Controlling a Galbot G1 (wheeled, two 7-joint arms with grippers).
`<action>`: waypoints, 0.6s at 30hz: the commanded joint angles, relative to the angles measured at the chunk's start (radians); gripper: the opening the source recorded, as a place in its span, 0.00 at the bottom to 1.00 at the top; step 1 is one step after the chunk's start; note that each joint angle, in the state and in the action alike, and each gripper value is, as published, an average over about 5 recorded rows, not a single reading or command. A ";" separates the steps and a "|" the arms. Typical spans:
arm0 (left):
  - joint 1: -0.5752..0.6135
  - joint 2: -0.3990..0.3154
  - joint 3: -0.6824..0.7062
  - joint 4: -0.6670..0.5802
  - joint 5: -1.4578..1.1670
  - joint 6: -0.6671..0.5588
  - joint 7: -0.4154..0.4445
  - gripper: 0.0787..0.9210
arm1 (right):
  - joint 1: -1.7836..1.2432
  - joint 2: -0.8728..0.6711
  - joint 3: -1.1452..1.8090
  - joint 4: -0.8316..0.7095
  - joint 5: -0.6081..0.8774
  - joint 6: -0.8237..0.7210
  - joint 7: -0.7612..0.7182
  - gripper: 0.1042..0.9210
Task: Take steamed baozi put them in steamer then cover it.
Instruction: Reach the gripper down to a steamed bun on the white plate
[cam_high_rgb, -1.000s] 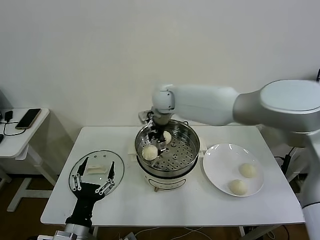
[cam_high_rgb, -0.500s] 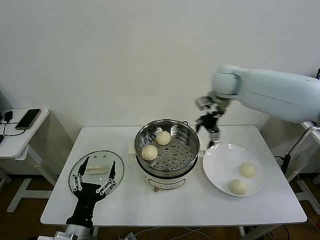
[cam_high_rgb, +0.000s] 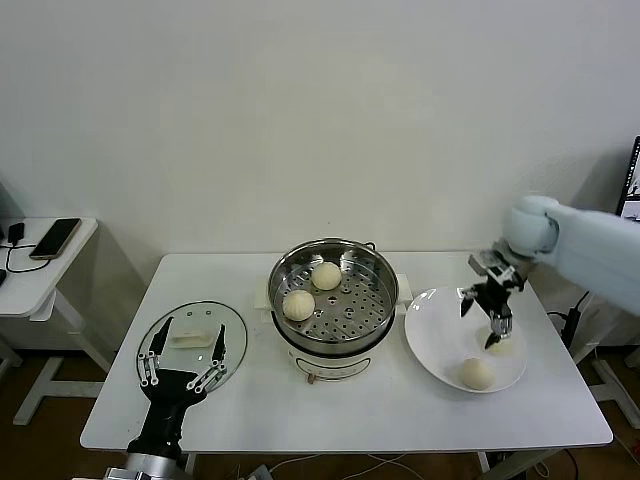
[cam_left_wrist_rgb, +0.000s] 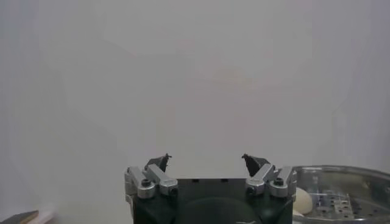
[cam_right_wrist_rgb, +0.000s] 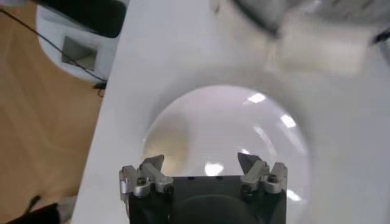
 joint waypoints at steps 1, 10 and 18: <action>0.007 0.000 -0.011 0.006 0.001 -0.001 0.000 0.88 | -0.241 -0.016 0.159 -0.066 -0.103 0.019 0.004 0.88; 0.000 0.007 -0.016 0.022 0.000 -0.003 0.000 0.88 | -0.257 0.031 0.165 -0.108 -0.102 0.020 0.011 0.88; -0.002 0.009 -0.019 0.028 -0.001 -0.004 -0.001 0.88 | -0.261 0.049 0.163 -0.124 -0.106 0.021 0.012 0.88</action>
